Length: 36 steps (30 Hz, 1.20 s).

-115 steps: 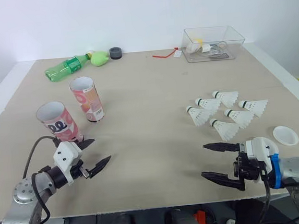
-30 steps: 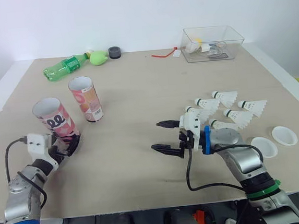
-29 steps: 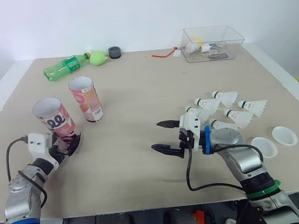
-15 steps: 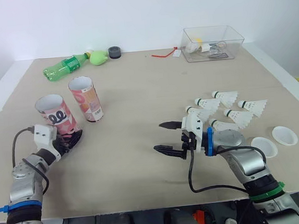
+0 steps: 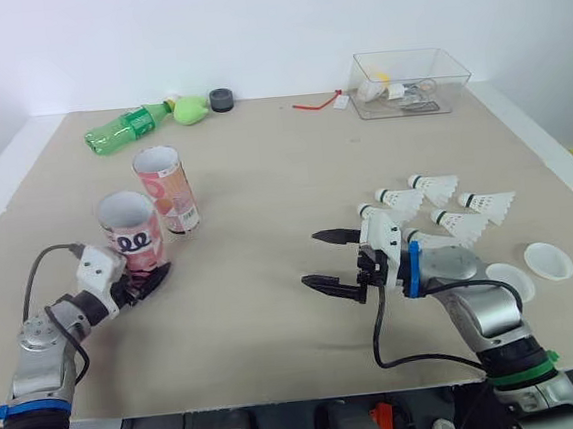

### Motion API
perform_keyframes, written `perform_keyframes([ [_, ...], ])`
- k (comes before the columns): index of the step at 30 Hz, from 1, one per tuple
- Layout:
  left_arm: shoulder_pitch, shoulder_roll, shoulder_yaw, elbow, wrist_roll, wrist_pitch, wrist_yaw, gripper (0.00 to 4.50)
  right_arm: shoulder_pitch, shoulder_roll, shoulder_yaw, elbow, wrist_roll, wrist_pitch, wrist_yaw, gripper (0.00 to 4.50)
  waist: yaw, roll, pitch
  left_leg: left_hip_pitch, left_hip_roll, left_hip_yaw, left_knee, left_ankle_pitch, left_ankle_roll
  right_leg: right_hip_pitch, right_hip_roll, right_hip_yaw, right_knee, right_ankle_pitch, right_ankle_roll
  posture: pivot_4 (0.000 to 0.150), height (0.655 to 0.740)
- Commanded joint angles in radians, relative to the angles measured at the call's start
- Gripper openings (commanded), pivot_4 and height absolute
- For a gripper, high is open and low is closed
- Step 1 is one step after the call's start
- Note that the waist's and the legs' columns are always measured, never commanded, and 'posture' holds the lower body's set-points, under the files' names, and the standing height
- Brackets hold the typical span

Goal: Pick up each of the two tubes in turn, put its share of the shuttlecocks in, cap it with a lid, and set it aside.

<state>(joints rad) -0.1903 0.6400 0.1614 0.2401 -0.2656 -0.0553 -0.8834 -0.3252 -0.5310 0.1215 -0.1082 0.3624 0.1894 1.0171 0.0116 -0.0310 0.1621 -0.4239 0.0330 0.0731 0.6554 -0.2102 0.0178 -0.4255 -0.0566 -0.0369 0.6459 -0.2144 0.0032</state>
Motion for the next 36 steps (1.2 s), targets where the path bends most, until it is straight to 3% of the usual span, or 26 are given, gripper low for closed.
perform_keyframes([
  [1, -0.007, 0.099, -0.106, -0.192, -0.014, 0.087, -0.177, 3.27, 0.017, -0.042, -0.074, -0.071, 0.066, 0.003, 0.034, 4.5, 0.001, 0.0, 0.0, 0.0, 0.0, 0.0, 0.0, 0.0, 0.0, 0.0, -0.001, 0.0, 0.0, 0.0, 0.0, 0.15, 0.74],
  [5, -0.133, 0.164, -0.207, -0.279, -0.051, 0.261, -0.309, 3.27, 0.032, -0.079, -0.11, -0.074, 0.09, 0.008, 0.056, 4.5, -0.002, -0.001, 0.001, 0.001, 0.0, 0.004, 0.0, 0.0, 0.001, -0.001, 0.0, 0.001, 0.0, -0.003, -0.003, 0.15, 0.74],
  [9, -0.301, 0.179, -0.34, -0.226, 0.008, 0.321, -0.44, 3.27, 0.049, -0.101, -0.135, -0.058, 0.086, -0.004, 0.058, 4.5, -0.002, -0.001, 0.001, 0.001, 0.001, 0.004, 0.0, 0.001, 0.001, 0.0, 0.006, 0.001, 0.0, -0.006, 0.003, 0.15, 0.74],
  [18, -0.688, 0.039, -0.601, 0.01, 0.21, 0.356, -0.57, 3.27, 0.157, -0.136, -0.249, -0.148, 0.128, 0.043, -0.013, 4.5, -0.002, -0.001, 0.001, -0.001, -0.001, 0.003, 0.0, -0.001, 0.003, -0.001, 0.011, 0.008, 0.001, -0.006, 0.012, 0.15, 0.74],
  [26, -0.731, -0.03, -0.644, -0.037, 0.265, 0.435, -0.563, 3.27, 0.282, -0.142, -0.419, -0.279, 0.213, 0.183, -0.172, 4.5, -0.004, -0.001, 0.001, -0.001, -0.001, 0.003, 0.001, -0.003, 0.005, -0.001, 0.01, 0.01, 0.001, -0.007, 0.013, 0.15, 0.74],
  [36, -0.672, -0.093, -0.643, -0.029, 0.308, 0.447, -0.459, 3.27, 0.387, -0.243, -0.598, -0.192, 0.219, 0.298, -0.214, 4.5, -0.003, -0.001, 0.001, 0.0, -0.003, 0.004, 0.003, -0.003, 0.005, 0.001, 0.008, 0.011, 0.001, -0.006, 0.015, 0.15, 0.74],
])
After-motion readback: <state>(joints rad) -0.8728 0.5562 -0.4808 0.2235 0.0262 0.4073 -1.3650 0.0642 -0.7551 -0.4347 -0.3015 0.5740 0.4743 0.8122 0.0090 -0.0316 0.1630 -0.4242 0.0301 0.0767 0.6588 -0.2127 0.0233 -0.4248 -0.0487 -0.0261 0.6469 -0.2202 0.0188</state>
